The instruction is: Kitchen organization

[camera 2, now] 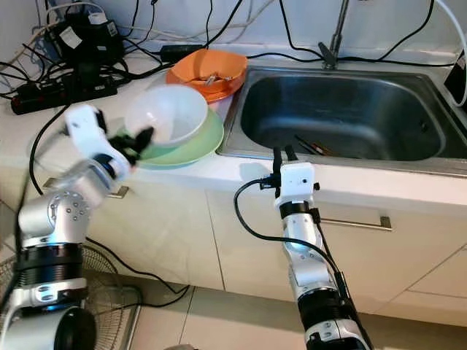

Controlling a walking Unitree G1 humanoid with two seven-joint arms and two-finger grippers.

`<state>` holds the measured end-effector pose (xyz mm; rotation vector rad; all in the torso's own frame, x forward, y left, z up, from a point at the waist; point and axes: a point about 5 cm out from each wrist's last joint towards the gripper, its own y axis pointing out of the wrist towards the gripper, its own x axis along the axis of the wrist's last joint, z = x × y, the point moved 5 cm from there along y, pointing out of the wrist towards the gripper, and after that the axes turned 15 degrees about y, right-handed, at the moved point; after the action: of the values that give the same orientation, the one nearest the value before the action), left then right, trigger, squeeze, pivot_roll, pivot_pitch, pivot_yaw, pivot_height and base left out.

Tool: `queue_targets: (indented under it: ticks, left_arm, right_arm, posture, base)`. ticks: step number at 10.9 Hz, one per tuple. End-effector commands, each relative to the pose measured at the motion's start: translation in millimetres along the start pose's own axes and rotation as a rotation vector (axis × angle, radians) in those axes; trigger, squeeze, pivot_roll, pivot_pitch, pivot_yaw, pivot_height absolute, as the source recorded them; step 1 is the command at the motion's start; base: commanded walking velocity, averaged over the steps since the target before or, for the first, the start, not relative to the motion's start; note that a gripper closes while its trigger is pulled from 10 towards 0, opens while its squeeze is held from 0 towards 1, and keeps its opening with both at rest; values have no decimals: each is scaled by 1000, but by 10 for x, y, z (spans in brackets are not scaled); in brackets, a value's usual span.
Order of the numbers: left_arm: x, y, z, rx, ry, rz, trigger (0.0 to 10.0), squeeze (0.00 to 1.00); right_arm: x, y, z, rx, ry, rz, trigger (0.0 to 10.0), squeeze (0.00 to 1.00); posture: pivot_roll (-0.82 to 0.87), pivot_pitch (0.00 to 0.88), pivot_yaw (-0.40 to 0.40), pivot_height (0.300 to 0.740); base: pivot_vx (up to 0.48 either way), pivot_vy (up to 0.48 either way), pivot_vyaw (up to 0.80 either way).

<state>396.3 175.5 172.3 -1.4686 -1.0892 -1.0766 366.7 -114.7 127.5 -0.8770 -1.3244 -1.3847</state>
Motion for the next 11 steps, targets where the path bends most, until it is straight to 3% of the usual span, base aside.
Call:
queue_targets:
  ticks: [1, 3, 4, 5, 11]
  left_arm:
    - [8, 18, 10, 6, -18, 20, 10000, 0]
    - [-33, 35, 0, 5, -41, 43, 10000, 0]
    - [-45, 42, 0, 14, -53, 41, 8784, 0]
    - [-40, 43, -5, 19, -54, 31, 0, 0]
    - [-110, 73, -106, 7, -83, 43, 0, 0]
  right_arm:
    - [22, 29, 36, 10, 0, -6, 10000, 0]
    - [14, 32, 37, 10, -3, -3, 10000, 0]
    - [9, 32, 23, 7, -6, -1, 10000, 0]
    - [9, 31, 14, 5, -9, 0, 10000, 0]
    - [-24, 16, 17, 8, -13, 16, 10000, 0]
  posture:
    - [77, 0, 89, 740]
    - [75, 0, 88, 740]
    - [73, 0, 87, 740]
    - [72, 0, 85, 740]
    - [74, 0, 73, 740]
  base:
    - [0, 0, 0]
    - [0, 0, 0]
    - [0, 0, 0]
    - [0, 0, 0]
    - [0, 0, 0]
